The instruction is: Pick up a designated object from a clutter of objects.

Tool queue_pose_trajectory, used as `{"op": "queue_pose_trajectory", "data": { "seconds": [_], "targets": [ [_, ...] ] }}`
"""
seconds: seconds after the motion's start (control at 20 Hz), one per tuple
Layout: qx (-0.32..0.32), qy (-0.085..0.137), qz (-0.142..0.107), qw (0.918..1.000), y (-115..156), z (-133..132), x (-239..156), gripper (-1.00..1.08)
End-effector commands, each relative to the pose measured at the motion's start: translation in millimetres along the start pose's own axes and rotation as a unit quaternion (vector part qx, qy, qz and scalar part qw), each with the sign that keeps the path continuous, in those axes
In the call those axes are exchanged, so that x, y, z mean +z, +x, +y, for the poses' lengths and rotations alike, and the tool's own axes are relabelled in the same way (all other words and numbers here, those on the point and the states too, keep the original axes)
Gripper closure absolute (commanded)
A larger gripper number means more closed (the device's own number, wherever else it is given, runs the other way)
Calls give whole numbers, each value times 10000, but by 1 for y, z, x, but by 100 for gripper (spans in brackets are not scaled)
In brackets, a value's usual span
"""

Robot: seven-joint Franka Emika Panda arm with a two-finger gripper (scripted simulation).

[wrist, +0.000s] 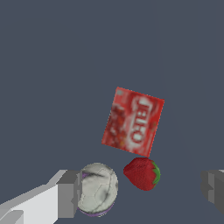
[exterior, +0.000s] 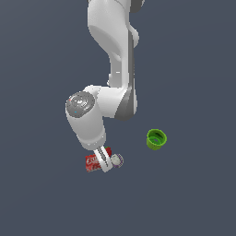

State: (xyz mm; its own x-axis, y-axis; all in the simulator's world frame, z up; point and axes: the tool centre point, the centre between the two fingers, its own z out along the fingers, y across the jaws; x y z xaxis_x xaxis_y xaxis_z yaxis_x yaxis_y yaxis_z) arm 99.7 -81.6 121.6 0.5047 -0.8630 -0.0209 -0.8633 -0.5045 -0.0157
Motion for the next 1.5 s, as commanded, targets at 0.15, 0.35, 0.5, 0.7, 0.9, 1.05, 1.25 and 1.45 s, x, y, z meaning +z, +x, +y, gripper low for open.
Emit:
{"op": "queue_pose_trajectory", "data": {
  "seconds": [0.15, 0.35, 0.5, 0.7, 0.9, 1.05, 1.25, 1.45],
  "targets": [
    [712, -31, 52, 9974, 16, 4, 28, -92],
    [1062, -48, 83, 9943, 24, 7, 42, -92],
    [1239, -56, 100, 9922, 28, 8, 50, -92],
    [1364, -62, 113, 9906, 31, 9, 55, -92],
    [1356, -66, 110, 9907, 31, 10, 55, -92],
    [1360, -65, 111, 9906, 31, 10, 61, -92],
    [1370, -64, 112, 9905, 31, 11, 80, -92],
    [1380, -63, 113, 9903, 31, 12, 99, -92]
  ]
}}
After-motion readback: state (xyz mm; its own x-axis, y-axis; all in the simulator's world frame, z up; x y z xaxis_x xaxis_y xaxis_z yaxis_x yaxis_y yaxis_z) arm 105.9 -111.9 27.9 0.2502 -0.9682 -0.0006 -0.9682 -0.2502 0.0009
